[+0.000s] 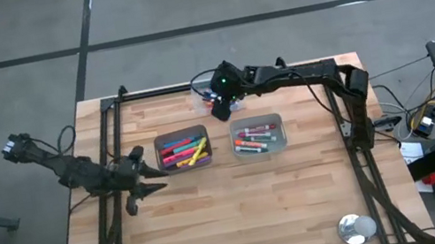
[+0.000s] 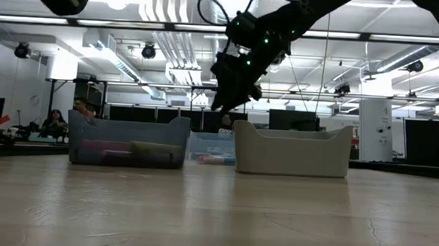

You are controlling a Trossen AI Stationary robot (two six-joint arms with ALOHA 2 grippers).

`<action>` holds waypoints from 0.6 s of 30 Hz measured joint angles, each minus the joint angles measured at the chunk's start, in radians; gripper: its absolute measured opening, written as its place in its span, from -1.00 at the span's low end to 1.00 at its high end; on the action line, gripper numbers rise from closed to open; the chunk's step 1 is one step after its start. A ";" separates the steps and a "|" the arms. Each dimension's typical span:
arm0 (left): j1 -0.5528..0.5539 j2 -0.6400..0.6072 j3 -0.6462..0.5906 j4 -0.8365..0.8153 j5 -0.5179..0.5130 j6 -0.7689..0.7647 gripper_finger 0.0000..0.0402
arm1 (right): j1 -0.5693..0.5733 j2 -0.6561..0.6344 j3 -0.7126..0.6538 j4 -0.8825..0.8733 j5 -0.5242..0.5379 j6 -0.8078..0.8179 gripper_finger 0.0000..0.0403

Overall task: Pick & Place Markers
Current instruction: Return to Home Position

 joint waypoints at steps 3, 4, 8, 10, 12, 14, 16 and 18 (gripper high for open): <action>0.000 -0.087 -0.073 0.034 0.004 0.027 -0.31 | 0.026 -0.036 -0.040 0.080 -0.087 -0.021 0.04; 0.000 -0.116 -0.095 0.037 0.004 0.028 -0.31 | 0.036 -0.054 -0.064 0.122 -0.123 -0.033 0.03; 0.000 -0.243 -0.174 0.040 0.013 0.030 -0.31 | 0.074 -0.145 -0.183 0.286 -0.203 -0.055 -0.03; 0.001 -0.302 -0.207 0.065 0.065 0.051 -0.31 | 0.098 -0.195 -0.257 0.367 -0.206 -0.063 -0.05; 0.001 -0.356 -0.241 0.083 0.124 0.053 -0.31 | 0.126 -0.245 -0.333 0.446 -0.209 -0.069 -0.06; 0.002 -0.399 -0.260 0.107 0.137 0.052 -0.31 | 0.151 -0.305 -0.407 0.536 -0.221 -0.071 -0.07; 0.003 -0.443 -0.293 0.076 0.137 0.063 -0.31 | 0.170 -0.369 -0.482 0.628 -0.276 -0.073 -0.07; 0.005 -0.475 -0.306 0.083 0.123 0.081 -0.31 | 0.183 -0.437 -0.557 0.686 -0.328 -0.067 -0.07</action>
